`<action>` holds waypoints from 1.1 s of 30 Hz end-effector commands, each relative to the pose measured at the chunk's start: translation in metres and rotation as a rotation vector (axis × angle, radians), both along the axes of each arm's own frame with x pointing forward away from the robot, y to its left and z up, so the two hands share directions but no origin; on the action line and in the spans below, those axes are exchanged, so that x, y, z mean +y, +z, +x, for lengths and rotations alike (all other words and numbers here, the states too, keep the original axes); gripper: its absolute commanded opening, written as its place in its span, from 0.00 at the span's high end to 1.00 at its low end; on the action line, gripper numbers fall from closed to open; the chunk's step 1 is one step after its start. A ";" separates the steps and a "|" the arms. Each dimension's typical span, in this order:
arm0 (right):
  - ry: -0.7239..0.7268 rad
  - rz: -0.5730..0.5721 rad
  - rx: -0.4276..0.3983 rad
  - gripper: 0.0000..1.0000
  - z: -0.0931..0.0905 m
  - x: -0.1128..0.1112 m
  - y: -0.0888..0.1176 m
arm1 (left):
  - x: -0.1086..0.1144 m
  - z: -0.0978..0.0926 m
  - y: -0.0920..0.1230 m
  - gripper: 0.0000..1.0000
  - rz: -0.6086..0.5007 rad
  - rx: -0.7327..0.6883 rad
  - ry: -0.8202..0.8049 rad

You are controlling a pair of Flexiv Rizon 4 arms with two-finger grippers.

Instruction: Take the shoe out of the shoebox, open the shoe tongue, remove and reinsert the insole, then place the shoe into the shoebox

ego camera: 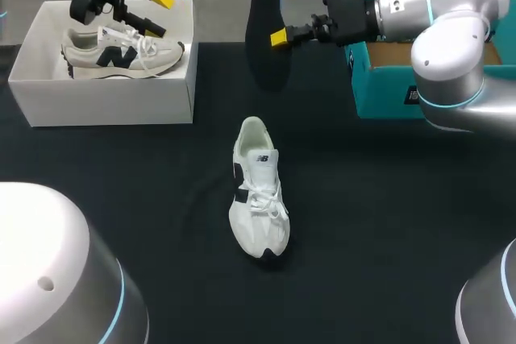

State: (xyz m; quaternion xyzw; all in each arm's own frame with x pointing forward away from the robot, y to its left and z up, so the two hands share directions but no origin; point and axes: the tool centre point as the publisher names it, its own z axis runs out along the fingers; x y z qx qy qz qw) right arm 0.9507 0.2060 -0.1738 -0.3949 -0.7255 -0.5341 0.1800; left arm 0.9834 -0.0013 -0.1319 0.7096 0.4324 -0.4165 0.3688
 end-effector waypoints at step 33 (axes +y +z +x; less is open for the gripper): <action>-0.065 0.217 -0.019 1.00 -0.040 0.061 -0.102 | 0.001 0.001 0.000 0.00 0.002 0.000 -0.003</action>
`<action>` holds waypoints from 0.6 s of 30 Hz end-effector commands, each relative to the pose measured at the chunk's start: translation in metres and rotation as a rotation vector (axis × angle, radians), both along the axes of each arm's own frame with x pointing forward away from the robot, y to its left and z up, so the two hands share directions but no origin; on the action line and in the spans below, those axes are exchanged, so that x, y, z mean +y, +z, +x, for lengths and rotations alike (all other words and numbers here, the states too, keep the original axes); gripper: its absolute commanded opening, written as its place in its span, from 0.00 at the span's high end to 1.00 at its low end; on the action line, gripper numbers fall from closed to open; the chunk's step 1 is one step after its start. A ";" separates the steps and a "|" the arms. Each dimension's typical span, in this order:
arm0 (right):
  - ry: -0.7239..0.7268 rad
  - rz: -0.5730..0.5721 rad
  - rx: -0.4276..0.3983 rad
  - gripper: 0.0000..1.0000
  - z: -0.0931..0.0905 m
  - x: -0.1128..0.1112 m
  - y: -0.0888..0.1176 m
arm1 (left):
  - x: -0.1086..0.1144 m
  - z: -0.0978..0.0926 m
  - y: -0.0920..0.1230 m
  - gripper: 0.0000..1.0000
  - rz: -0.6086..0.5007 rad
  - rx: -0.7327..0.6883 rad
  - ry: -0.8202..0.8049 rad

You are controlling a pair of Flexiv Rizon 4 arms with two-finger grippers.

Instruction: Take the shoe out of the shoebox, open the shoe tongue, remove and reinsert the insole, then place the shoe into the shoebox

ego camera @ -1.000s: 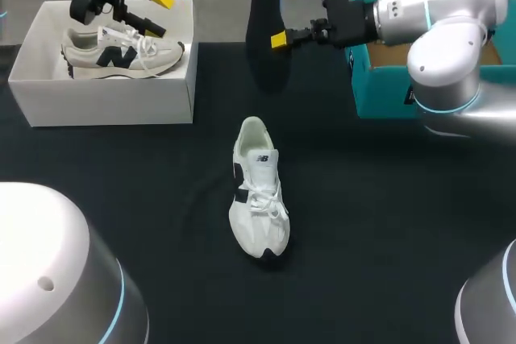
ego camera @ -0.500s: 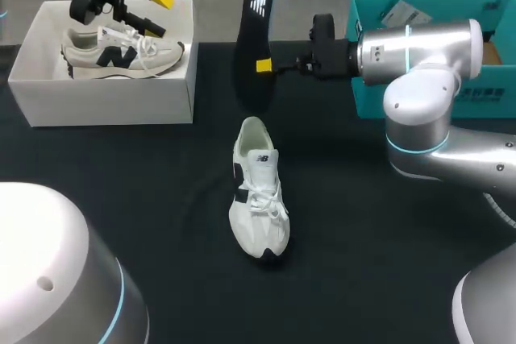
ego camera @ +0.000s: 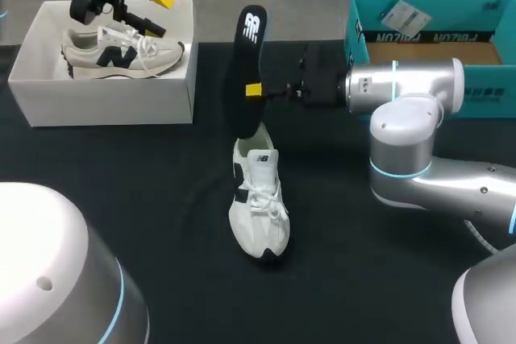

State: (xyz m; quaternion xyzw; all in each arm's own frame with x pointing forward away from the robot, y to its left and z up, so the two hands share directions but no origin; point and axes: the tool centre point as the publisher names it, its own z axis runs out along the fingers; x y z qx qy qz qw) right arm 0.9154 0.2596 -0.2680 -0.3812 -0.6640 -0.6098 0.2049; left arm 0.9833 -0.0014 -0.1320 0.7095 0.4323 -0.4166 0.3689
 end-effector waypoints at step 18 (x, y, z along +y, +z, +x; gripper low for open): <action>-0.081 0.011 0.054 1.00 -0.034 0.003 -0.021 | 0.001 0.001 0.000 0.00 0.002 0.000 -0.003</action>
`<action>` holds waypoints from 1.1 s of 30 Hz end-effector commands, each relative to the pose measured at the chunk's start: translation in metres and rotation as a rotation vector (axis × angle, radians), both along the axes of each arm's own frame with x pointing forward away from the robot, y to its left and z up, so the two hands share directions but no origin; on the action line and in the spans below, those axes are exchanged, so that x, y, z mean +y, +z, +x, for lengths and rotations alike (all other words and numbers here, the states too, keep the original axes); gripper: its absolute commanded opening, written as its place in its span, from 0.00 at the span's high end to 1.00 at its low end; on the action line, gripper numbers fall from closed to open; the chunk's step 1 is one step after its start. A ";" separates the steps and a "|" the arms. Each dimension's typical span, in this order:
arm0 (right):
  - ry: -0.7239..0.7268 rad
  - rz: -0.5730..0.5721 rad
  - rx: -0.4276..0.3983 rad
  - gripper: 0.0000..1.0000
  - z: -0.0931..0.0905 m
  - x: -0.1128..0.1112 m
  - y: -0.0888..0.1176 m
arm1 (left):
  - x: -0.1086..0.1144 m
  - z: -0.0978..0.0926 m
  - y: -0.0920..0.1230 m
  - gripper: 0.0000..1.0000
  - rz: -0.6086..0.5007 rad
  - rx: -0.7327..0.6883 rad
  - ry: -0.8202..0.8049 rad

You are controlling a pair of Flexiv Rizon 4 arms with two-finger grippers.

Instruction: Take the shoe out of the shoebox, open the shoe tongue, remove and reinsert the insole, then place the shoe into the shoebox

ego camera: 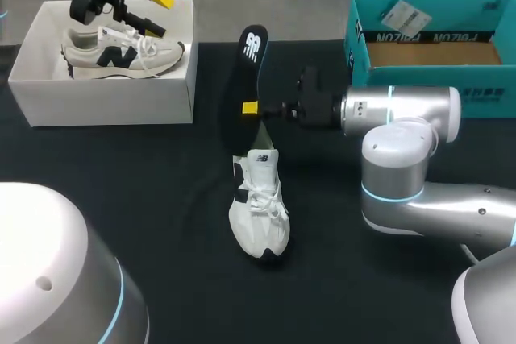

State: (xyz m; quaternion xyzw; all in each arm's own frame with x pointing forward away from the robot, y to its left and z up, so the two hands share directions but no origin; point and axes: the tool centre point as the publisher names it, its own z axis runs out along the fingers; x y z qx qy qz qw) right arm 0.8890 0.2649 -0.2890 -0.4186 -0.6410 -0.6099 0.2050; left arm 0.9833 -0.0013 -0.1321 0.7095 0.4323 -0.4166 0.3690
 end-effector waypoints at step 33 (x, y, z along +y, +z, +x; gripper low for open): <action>0.100 -0.111 -0.003 1.00 -0.001 -0.013 -0.001 | 0.001 0.001 0.000 0.00 0.002 0.000 -0.003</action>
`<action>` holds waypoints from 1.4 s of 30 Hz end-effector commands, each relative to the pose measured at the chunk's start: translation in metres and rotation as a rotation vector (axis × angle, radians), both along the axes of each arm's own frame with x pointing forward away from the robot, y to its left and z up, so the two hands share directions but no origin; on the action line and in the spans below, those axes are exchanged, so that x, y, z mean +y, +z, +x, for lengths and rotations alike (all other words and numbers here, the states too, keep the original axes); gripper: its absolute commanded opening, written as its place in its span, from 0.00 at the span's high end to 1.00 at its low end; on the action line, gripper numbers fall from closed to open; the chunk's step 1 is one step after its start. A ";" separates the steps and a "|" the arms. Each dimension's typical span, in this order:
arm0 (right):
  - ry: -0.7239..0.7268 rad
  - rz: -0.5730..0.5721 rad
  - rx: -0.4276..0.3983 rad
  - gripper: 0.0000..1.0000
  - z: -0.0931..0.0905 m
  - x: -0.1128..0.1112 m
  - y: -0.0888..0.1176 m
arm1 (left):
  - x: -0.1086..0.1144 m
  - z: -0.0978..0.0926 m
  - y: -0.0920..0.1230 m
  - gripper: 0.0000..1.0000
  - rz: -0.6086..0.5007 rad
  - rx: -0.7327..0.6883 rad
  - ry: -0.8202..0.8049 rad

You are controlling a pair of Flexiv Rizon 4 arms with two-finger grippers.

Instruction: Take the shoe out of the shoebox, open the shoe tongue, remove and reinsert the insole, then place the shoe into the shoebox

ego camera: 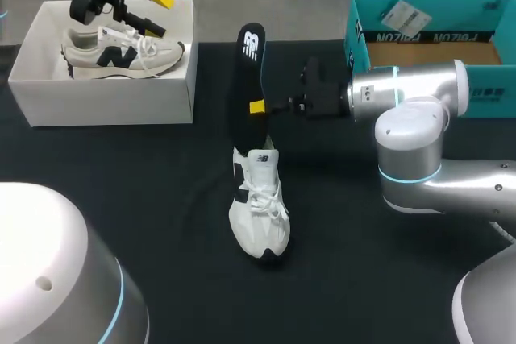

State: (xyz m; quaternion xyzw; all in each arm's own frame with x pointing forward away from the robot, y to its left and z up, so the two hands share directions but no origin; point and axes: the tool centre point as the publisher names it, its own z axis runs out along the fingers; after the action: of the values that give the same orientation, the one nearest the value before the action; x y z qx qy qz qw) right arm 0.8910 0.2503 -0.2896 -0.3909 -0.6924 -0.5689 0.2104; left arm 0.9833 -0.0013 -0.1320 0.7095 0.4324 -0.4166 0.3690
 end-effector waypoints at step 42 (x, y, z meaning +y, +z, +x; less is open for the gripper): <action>-0.028 -0.032 0.041 1.00 -0.013 0.001 -0.004 | 0.001 0.001 0.000 0.00 0.002 0.000 -0.003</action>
State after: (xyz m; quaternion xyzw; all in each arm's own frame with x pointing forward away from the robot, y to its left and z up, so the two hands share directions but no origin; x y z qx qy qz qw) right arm 0.8789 0.2502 -0.2943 -0.4139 -0.6908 -0.5541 0.2108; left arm 0.9833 -0.0013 -0.1320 0.7095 0.4323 -0.4166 0.3689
